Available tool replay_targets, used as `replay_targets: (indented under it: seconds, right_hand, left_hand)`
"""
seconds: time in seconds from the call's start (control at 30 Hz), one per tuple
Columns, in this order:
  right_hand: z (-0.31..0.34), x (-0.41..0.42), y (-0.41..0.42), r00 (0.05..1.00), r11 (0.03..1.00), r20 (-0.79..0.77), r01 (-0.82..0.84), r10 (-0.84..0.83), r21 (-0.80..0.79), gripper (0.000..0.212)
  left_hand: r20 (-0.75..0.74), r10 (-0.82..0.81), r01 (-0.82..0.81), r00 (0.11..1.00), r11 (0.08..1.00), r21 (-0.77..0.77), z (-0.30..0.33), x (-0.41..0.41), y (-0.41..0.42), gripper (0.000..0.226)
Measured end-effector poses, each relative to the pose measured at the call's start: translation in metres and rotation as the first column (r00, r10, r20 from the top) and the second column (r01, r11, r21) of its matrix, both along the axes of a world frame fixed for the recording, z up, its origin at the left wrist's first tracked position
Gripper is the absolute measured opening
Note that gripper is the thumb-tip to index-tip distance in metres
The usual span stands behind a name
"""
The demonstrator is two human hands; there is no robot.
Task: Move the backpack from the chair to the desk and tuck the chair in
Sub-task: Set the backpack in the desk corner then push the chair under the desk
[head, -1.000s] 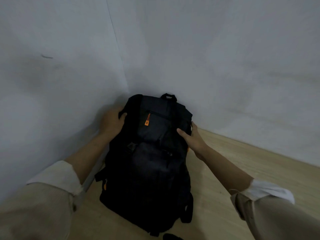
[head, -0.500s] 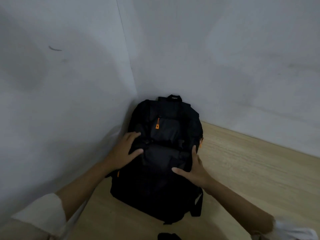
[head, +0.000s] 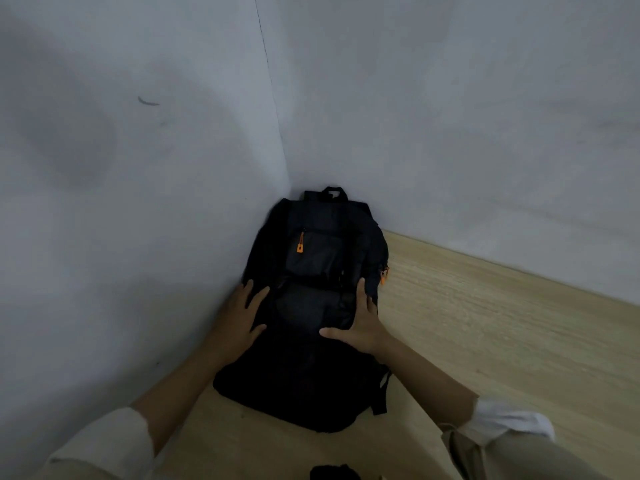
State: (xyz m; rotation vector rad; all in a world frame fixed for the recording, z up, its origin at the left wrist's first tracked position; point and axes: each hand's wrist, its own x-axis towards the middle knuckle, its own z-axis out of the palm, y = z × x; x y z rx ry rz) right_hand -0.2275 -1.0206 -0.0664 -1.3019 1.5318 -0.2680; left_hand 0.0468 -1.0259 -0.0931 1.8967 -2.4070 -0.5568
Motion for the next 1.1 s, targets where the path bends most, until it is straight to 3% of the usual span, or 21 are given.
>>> replay_targets:
  seconds: [0.1, 0.17, 0.23, 0.3, 0.57, 0.93, 1.1]
  right_hand:
    - [-0.003, -0.005, 0.0, 1.0, 1.0, 0.009, -0.008, 0.008, -0.013, 0.134]
    - [-0.007, -0.006, 0.001, 1.0, 0.999, 0.005, -0.002, 0.003, -0.046, 0.132]
    - [-0.009, -0.006, 0.005, 1.0, 0.996, 0.001, 0.01, -0.01, -0.084, 0.127]
    - [-0.012, -0.007, 0.011, 0.999, 0.992, 0.007, 0.033, -0.033, -0.121, 0.121]
    - [-0.02, -0.012, 0.057, 0.994, 0.971, 0.004, 0.109, -0.11, -0.212, 0.093]
    - [-0.014, -0.008, 0.114, 0.995, 0.961, -0.099, -0.008, -0.02, -0.275, 0.079]
    - [-0.011, -0.02, 0.145, 0.974, 0.951, -0.216, -0.131, 0.07, -0.282, 0.084]
  left_hand:
    - [-0.035, -0.037, 0.032, 0.999, 0.992, -0.121, 0.009, -0.026, 0.013, 0.069]
    - [-0.134, -0.226, 0.206, 0.965, 0.967, -0.148, 0.02, -0.049, 0.03, 0.074]
    - [-0.162, -0.428, 0.416, 0.889, 0.903, -0.103, 0.027, -0.071, 0.053, 0.089]
    - [-0.144, -0.487, 0.492, 0.861, 0.871, -0.007, 0.022, -0.082, 0.069, 0.108]
    - [-0.021, -0.437, 0.434, 0.899, 0.887, 0.16, -0.002, -0.086, 0.06, 0.112]
    - [0.235, -0.331, 0.303, 0.914, 0.941, 0.147, 0.01, -0.076, 0.068, 0.101]
    - [0.131, -0.208, 0.202, 0.969, 0.978, 0.056, 0.007, -0.065, 0.098, 0.087]
